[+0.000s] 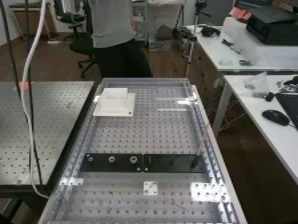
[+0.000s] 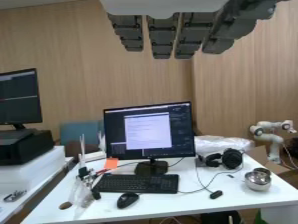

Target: Grab the chopstick and place it in the clear container

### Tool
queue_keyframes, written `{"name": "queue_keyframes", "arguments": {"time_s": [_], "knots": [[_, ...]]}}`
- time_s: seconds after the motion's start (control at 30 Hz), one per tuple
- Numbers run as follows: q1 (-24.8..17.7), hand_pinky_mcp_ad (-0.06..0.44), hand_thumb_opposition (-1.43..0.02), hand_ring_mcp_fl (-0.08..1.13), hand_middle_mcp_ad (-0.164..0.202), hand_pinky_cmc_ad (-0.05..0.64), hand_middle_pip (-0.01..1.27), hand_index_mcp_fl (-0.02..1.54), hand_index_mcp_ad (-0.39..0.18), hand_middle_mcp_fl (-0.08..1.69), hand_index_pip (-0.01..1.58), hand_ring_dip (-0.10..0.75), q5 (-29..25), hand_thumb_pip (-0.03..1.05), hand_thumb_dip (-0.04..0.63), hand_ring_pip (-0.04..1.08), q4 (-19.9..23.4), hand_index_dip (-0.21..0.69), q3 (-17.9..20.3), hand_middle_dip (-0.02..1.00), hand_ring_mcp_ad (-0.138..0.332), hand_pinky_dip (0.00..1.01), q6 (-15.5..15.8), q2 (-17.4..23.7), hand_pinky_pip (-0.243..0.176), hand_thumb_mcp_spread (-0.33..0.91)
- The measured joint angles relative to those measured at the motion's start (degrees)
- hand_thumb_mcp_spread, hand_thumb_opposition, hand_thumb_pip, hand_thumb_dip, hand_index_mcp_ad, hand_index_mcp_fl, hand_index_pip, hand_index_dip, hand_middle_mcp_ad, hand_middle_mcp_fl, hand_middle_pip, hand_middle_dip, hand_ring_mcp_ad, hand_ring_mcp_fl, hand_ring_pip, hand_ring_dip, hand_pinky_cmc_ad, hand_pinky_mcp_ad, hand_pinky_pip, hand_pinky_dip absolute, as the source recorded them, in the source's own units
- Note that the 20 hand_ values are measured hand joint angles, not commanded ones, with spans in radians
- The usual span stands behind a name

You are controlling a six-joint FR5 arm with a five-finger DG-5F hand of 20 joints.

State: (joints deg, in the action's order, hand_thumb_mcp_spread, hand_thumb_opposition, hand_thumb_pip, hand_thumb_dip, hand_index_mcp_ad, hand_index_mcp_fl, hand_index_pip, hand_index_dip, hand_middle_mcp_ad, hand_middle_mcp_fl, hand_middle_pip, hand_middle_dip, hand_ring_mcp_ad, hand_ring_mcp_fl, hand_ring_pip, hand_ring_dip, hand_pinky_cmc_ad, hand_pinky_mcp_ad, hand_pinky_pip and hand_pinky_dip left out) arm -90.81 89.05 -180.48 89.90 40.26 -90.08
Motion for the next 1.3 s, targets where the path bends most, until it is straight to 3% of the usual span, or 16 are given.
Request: {"name": "queue_keyframes", "arguments": {"time_s": [0.13,0.2,0.27,0.33,0.53,0.7,1.3], "knots": [[-0.01,0.049,-0.02,0.02,0.063,0.049,0.02,-0.01,0.010,0.01,0.01,0.028,-0.56,0.02,0.000,0.01,-0.05,0.012,-0.09,0.04,0.037,0.02,0.01,-0.04,-0.010,0.01],[0.01,0.051,-0.12,0.02,0.059,0.061,0.02,-0.01,0.035,0.01,0.01,0.028,-0.60,0.11,0.009,0.01,-0.08,0.003,-0.16,0.05,0.045,0.03,0.01,-0.06,-0.012,0.07],[0.06,0.051,-0.27,0.02,0.063,0.087,0.04,-0.01,0.040,0.01,0.00,0.028,-0.54,0.14,0.009,0.02,-0.11,-0.030,-0.21,0.04,0.079,0.05,-0.01,-0.10,-0.023,0.09],[0.11,0.082,-0.40,0.01,0.059,0.148,0.06,-0.01,0.056,0.01,0.01,0.014,-0.49,0.14,0.009,0.02,-0.11,-0.059,-0.23,0.02,0.122,0.09,0.00,-0.12,-0.044,0.12],[0.24,0.164,-0.56,0.02,0.089,0.248,0.09,-0.01,0.079,0.02,0.02,0.014,-0.42,0.15,0.009,0.04,-0.26,-0.066,-0.37,0.02,0.201,0.14,0.02,-0.26,-0.106,0.12],[0.35,0.178,-0.57,0.02,0.110,0.265,0.10,-0.01,0.105,0.01,0.02,0.014,0.18,0.15,0.009,0.05,-0.31,-0.066,-0.44,0.02,0.215,0.15,-0.01,-0.43,-0.124,0.13],[0.15,0.182,-0.60,0.01,0.122,0.293,0.11,-0.01,0.113,0.01,0.04,0.014,0.25,0.16,0.009,0.06,-0.56,-0.065,-0.52,0.02,0.218,0.17,-0.23,-0.57,-0.127,0.13]]}}
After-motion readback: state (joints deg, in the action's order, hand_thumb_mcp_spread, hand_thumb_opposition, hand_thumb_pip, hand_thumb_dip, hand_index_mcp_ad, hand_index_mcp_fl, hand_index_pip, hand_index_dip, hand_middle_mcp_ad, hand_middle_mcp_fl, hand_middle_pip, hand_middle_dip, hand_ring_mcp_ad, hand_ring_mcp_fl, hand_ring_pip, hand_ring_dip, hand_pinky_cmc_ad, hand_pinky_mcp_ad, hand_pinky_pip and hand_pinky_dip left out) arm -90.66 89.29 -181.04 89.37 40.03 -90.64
